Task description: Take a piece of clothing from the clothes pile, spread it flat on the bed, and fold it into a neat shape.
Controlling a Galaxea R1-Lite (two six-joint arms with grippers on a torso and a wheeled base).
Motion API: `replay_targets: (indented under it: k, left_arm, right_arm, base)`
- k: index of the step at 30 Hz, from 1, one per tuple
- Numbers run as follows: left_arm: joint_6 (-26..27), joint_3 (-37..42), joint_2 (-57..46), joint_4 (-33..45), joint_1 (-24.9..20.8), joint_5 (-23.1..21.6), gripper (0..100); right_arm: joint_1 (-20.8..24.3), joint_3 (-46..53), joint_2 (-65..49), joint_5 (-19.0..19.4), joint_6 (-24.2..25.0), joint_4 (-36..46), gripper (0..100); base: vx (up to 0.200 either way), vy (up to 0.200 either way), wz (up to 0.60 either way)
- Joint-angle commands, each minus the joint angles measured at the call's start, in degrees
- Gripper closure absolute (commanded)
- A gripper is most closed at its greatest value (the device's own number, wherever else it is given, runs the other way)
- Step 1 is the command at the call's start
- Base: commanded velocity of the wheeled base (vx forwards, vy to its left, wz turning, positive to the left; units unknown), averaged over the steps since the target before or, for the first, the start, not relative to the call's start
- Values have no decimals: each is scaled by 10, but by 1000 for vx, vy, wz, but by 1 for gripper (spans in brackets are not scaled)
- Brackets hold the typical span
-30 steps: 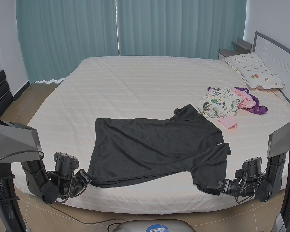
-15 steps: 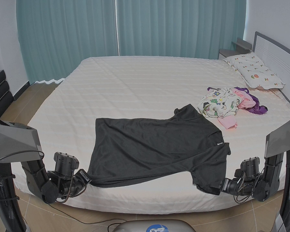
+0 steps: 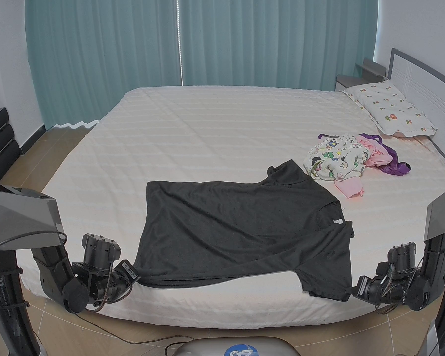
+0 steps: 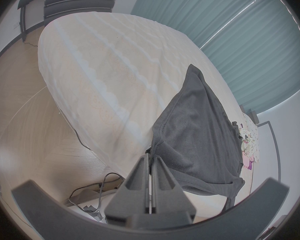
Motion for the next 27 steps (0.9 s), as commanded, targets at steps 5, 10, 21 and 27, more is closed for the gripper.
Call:
replay_targets:
  k: [5, 10, 21, 27]
  left_arm:
    - [35, 21, -39, 0, 0, 4, 100]
    - [45, 22, -45, 0, 4, 18, 100]
    - [88, 36, -65, 5, 20, 19, 100]
    - [114, 52, -70, 6, 21, 20, 100]
  right_arm:
    - [-30, 46, -55, 8, -20, 27, 100]
    - [-34, 46, -94, 8, -35, 98, 100]
    - [-25, 46, -158, 10, -59, 234, 100]
    - [11, 46, -216, 6, -54, 288, 100]
  base:
    - [0, 0, 0]
    - [0, 0, 0]
    - [0, 0, 0]
    - [0, 0, 0]
